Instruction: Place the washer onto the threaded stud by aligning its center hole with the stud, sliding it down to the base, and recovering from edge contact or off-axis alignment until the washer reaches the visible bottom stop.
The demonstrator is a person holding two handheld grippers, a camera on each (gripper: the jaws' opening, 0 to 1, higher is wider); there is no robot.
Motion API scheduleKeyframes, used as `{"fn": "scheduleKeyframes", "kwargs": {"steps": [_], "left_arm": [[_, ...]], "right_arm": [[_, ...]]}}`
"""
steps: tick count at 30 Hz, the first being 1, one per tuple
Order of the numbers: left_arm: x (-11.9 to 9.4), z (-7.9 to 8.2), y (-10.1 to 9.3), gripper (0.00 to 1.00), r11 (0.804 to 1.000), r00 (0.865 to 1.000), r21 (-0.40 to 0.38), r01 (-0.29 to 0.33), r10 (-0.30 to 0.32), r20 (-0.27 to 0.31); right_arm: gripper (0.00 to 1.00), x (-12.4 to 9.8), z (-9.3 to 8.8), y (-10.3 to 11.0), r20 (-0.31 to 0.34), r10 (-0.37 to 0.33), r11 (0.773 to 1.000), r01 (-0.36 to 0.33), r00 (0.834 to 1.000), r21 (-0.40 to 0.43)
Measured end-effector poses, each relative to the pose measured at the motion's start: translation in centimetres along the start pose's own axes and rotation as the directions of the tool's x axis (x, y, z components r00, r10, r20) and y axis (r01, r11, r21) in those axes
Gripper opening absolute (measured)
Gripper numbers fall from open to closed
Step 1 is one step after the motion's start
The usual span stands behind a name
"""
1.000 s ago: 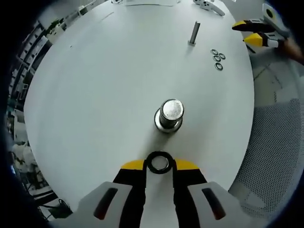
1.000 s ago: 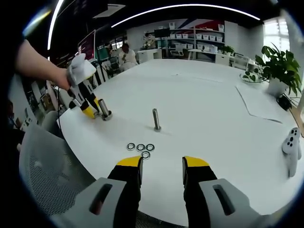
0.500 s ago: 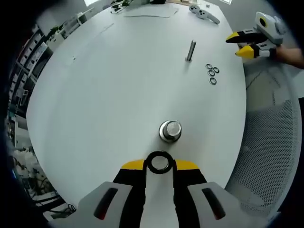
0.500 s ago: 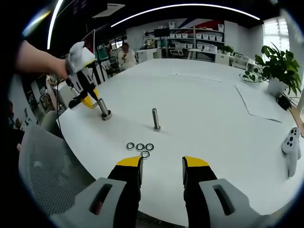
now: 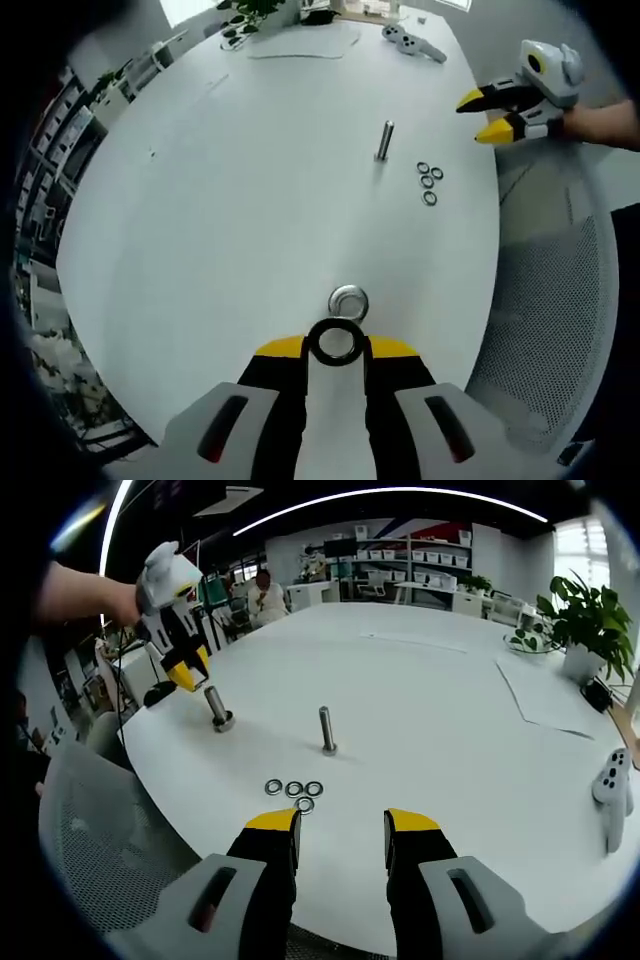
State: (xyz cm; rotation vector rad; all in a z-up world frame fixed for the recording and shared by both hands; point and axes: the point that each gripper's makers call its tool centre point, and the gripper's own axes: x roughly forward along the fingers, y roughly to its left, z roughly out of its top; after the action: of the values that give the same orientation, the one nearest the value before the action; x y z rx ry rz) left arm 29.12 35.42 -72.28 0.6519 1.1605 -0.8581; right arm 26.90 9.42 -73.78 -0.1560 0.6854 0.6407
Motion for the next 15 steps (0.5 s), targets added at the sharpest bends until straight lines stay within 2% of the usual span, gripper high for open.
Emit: {"fn": "scheduleKeyframes", "kwargs": {"steps": [5, 15], "left_arm": [[0.1, 0.8, -0.4, 0.19, 1.000, 1.000, 0.019, 0.005, -0.005, 0.004], [0.9, 1.5, -0.9, 0.19, 0.998, 1.000, 0.051, 0.022, -0.021, -0.021]], "right_arm": [[0.36, 0.0, 0.0, 0.0, 0.000, 0.001, 1.000, -0.001, 1.000, -0.001], [0.36, 0.0, 0.1, 0.0, 0.005, 0.002, 1.000, -0.002, 1.000, 0.002]]}}
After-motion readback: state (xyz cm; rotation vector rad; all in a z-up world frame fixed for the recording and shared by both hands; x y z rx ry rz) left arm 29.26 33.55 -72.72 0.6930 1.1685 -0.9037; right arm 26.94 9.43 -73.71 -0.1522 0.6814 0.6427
